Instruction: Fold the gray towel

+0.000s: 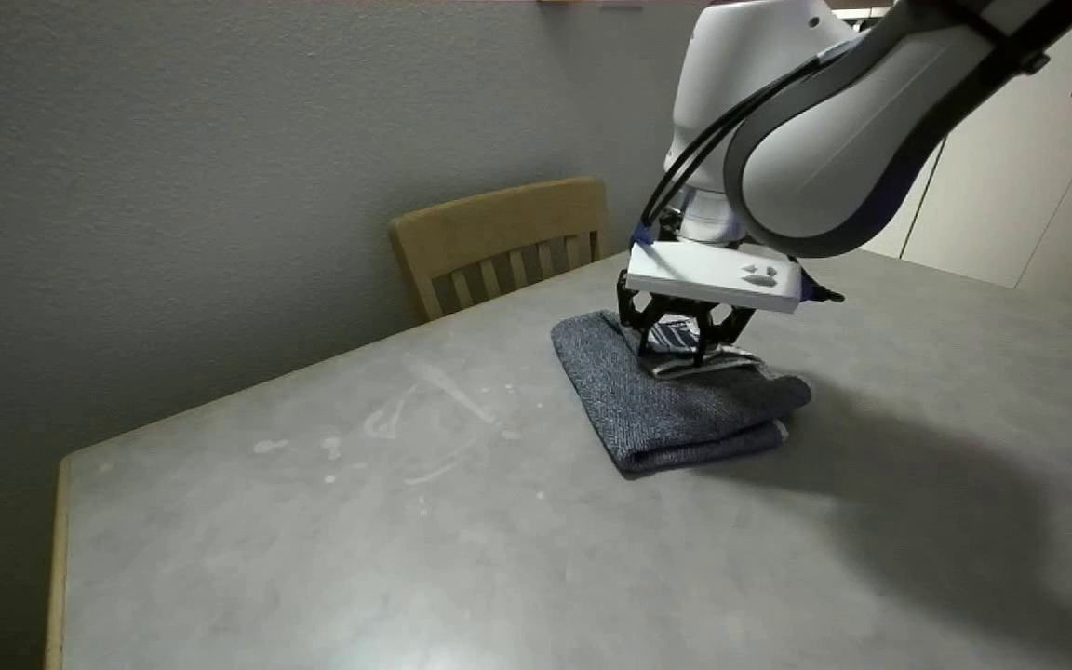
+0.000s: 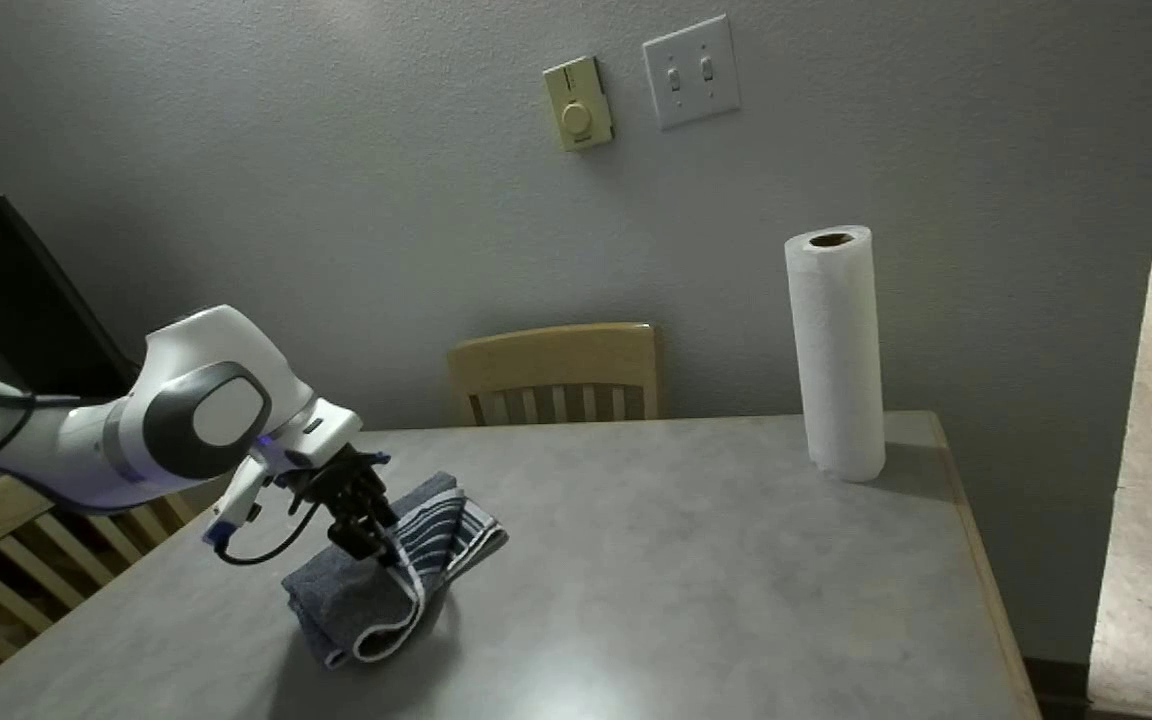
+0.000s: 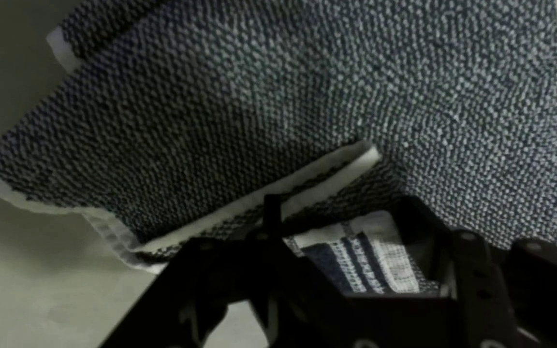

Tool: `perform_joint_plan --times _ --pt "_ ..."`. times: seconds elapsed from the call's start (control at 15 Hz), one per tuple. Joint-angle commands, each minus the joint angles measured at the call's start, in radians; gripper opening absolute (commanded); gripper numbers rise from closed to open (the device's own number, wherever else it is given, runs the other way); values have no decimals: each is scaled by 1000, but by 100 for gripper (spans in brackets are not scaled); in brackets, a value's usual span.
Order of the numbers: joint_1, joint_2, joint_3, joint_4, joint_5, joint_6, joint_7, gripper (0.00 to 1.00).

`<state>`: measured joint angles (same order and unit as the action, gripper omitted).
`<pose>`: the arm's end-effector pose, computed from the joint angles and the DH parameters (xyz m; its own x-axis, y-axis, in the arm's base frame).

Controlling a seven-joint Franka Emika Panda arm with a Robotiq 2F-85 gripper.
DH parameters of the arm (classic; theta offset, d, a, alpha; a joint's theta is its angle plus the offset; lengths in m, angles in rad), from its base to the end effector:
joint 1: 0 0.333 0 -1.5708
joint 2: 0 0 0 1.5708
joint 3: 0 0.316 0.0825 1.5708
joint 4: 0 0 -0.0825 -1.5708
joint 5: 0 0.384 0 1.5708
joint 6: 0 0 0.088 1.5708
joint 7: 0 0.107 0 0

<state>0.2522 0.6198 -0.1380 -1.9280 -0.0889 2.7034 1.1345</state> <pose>0.6331 0.0798 0.1812 0.5970 -0.7816 0.1809 -0.7828 -0.6169 -0.0817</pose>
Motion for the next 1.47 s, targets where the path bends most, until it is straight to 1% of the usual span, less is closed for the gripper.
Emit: perform_joint_plan --times 0.0,0.07,0.13,0.2,0.27,0.33,0.47,0.53,0.73,1.4 --pt "-31 25 25 52 37 -44 -55 61" --pt "-33 28 26 57 37 -47 -57 55" --pt "-35 30 28 62 38 -50 -59 52" --pt "-36 33 28 68 39 -52 -59 46" --pt "-36 35 29 71 39 -55 -59 28" --pt "-35 36 28 73 38 -57 -58 19" --pt "-31 33 25 73 35 -64 -53 6" --pt "-29 31 22 72 33 -66 -50 1" --pt "-20 22 8 63 18 -77 -42 0" --pt "0 -32 -68 17 -48 -172 -10 1"
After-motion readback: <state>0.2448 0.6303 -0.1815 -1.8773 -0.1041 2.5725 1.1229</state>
